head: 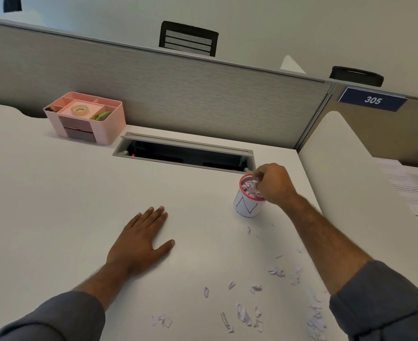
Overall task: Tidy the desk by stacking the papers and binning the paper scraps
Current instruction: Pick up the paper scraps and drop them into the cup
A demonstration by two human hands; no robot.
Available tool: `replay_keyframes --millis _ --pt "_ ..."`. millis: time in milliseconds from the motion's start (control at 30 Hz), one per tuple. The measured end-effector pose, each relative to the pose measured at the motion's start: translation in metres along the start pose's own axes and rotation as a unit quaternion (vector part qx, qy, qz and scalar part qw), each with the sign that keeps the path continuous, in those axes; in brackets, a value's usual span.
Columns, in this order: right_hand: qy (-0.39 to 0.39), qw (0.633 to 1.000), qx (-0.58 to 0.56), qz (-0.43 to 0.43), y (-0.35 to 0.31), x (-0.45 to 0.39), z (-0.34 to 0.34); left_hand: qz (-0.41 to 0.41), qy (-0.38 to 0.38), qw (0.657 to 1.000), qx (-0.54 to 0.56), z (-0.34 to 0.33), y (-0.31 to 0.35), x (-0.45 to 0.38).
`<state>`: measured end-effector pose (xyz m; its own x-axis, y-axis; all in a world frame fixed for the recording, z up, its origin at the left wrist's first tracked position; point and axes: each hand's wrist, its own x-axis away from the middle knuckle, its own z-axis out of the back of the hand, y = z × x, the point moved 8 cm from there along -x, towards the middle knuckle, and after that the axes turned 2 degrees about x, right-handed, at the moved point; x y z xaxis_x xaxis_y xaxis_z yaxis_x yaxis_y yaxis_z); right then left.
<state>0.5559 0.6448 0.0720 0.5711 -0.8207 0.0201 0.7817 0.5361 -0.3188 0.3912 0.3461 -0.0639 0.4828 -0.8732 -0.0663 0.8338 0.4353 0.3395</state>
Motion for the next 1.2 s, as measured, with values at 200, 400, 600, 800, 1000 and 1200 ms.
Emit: replay_keyframes --millis 200,400,600,800,1000,1200 --pt "-0.088 0.988 0.124 0.021 -0.006 0.002 -0.031 0.004 -0.003 1.000 -0.009 0.000 0.000 0.001" --pt "-0.120 0.987 0.095 0.047 -0.010 -0.001 -0.023 0.007 -0.005 1.000 -0.007 0.001 0.000 0.001" --pt "0.074 0.984 -0.163 0.021 0.017 0.003 0.039 0.007 -0.002 1.000 -0.009 0.003 0.002 0.002" --pt "0.225 0.959 -0.169 -0.036 0.080 0.037 0.041 0.006 -0.004 1.000 -0.004 0.003 0.002 0.002" --pt "0.001 0.991 -0.085 -0.107 0.126 0.059 -0.046 0.007 -0.009 1.000 -0.005 0.003 0.001 0.002" --pt "-0.090 0.994 -0.053 0.038 0.079 0.095 -0.098 0.005 -0.017 1.000 -0.011 0.000 0.000 0.000"
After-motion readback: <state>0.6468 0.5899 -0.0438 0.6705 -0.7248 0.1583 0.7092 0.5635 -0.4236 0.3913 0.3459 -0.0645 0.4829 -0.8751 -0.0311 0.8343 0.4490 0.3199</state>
